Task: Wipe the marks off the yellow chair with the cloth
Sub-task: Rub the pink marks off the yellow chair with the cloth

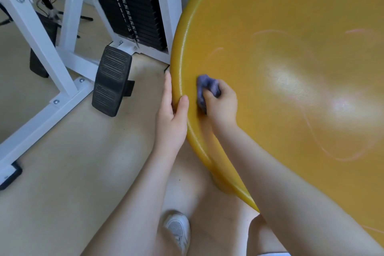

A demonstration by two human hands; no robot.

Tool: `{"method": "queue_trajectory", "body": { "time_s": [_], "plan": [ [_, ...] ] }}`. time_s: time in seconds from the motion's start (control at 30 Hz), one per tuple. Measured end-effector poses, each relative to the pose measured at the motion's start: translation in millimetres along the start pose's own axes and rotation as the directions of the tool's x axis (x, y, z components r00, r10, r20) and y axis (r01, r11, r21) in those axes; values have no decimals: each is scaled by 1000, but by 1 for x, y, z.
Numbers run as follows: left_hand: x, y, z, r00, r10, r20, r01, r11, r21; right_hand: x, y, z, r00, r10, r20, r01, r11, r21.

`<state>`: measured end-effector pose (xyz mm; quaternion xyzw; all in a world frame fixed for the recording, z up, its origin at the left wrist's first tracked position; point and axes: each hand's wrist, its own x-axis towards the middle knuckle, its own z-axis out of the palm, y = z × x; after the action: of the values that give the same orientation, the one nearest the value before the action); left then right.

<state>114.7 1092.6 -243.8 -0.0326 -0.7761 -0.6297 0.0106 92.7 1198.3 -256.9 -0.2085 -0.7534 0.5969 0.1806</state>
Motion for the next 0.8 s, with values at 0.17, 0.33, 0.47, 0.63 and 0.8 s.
{"method": "queue_trajectory", "body": {
  "time_s": [0.17,0.33,0.47,0.63,0.8],
  "plan": [
    [4,-2,-1,1000,30,-1,-30,999,9,15,38,-16,986,162,-45,-168,956,-239],
    [3,-7,6,997,33,-75,-33,999,6,18,-17,15,1000,-14,-16,12,994,-113],
    [2,-4,8,995,22,-93,-24,999,-25,32,-59,27,997,-59,-41,66,981,181],
    [2,-2,9,991,31,-130,-30,1000,6,42,-25,23,993,-85,-80,86,996,10],
    [1,-4,8,996,38,-79,-35,999,36,55,35,-9,985,129,-117,-154,959,-238]
  ]
}}
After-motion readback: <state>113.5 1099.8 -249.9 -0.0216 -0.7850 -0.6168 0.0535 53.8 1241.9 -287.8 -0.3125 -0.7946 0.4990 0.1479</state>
